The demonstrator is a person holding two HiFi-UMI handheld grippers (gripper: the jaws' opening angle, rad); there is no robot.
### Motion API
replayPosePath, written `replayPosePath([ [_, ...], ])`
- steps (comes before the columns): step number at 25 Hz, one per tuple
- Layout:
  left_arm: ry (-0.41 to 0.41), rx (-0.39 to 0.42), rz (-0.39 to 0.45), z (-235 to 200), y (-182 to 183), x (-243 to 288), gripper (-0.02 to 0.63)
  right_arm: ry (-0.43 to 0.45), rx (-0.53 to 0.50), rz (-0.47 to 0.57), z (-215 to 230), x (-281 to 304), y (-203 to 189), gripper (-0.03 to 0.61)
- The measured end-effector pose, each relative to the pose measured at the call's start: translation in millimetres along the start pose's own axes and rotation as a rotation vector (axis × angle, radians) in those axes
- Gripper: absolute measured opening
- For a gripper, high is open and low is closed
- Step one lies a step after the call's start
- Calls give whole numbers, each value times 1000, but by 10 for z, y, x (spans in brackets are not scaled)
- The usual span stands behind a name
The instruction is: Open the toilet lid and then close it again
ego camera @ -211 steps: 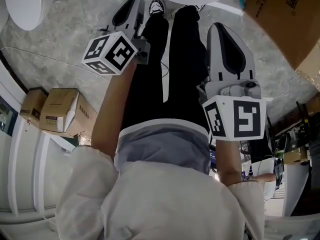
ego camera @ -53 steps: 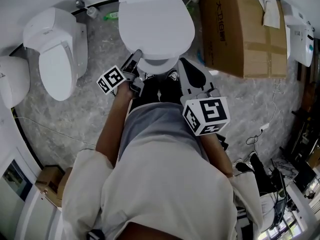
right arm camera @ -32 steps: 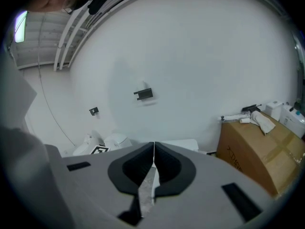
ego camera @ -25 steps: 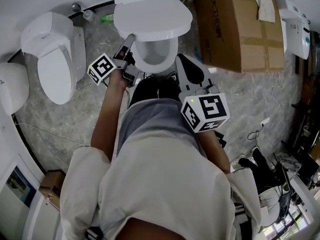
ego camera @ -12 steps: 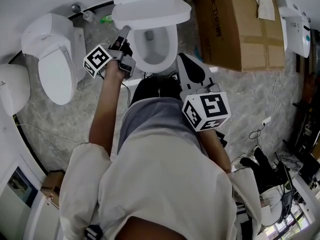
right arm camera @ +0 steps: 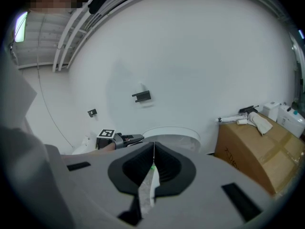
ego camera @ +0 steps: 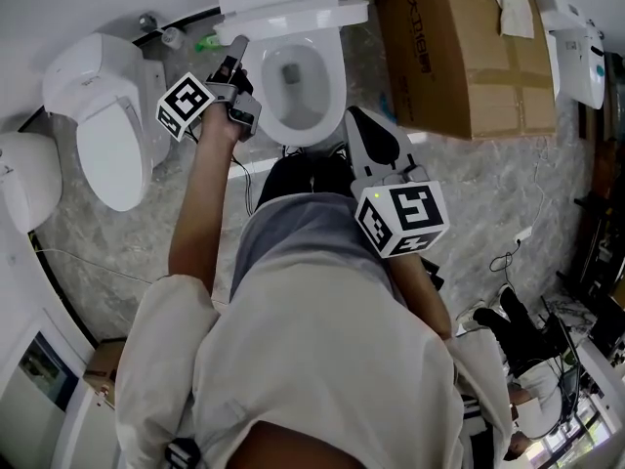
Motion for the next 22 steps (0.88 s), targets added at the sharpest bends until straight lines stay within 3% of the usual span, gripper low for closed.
replayPosePath([
  [6,-7,20,-15,66,148,107,141,-15,9,0,38,6,17,11],
  [22,-22,28,47,197,539,390,141,-36,24,-4,63,147,61,11],
])
Point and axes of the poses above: the fingertips, and each gripper's own axes: x forward along the fingers, z to its right, y out of its top, the point moved 8 cm from there along -x, backward along the fingers, and after that the axes turned 5 degrees about -z, right-handed, at the moved point
